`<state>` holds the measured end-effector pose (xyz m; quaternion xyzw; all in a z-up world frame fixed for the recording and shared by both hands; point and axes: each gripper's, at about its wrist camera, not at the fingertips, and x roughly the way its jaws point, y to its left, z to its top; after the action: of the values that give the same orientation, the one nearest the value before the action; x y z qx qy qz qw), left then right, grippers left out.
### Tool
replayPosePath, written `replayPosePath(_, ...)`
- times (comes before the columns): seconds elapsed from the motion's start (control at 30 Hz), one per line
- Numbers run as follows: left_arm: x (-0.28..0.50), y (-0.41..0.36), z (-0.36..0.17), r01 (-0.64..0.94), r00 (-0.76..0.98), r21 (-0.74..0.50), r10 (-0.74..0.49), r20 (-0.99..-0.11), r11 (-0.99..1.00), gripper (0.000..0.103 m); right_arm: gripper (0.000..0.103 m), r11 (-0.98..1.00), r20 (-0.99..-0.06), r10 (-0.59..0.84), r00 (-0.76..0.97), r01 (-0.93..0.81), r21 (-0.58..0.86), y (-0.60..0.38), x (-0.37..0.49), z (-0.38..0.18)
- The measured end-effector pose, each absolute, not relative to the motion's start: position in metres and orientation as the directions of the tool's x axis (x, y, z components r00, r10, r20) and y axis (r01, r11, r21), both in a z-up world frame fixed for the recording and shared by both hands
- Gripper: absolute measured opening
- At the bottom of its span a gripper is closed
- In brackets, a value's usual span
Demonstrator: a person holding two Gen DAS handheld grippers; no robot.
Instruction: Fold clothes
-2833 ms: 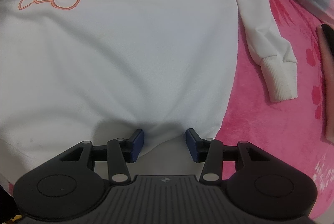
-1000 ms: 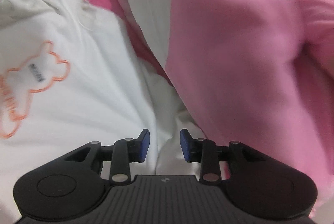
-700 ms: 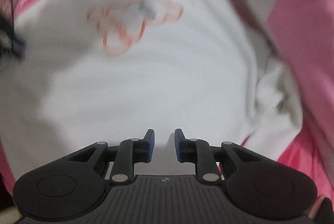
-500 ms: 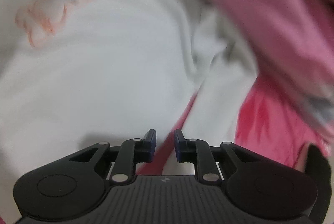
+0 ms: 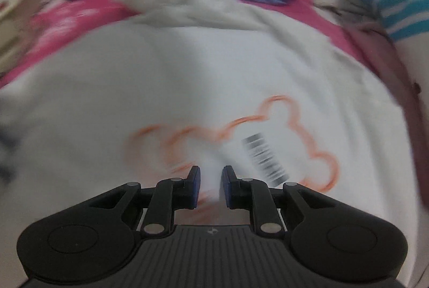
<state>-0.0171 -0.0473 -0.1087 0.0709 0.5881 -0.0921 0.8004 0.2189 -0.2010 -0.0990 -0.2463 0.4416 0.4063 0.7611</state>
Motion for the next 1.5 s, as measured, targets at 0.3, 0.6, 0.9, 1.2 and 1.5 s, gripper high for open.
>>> replayPosePath(0.3,-0.024,-0.041,-0.115,0.135,0.317,-0.036,-0.078,-0.945,0.990,0.033,0.006,0.591,-0.860,0.447,0.247,-0.803,0.077,-0.199,0.240,-0.072)
replayPosePath(0.6,-0.028,-0.041,-0.121,0.099,0.333,-0.065,-0.095,-0.938,0.993,0.034,0.004,0.522,-0.810,0.578,0.096,-0.807,0.276,-0.103,0.280,-0.123)
replayPosePath(0.9,-0.031,-0.035,-0.126,0.076,0.355,-0.120,-0.139,-0.924,0.990,0.035,0.008,0.642,-0.781,0.585,0.220,-0.713,0.280,-0.101,0.315,-0.099)
replayPosePath(1.2,-0.027,-0.029,-0.133,0.093,0.371,-0.173,-0.195,-0.908,0.981,0.037,0.007,0.558,-0.818,0.567,0.097,-0.776,0.294,-0.027,0.288,-0.125)
replayPosePath(1.5,-0.021,-0.022,-0.131,0.129,0.357,-0.242,-0.273,-0.893,0.962,0.037,0.010,0.715,-0.835,0.523,0.173,-0.623,0.318,-0.031,0.304,-0.101)
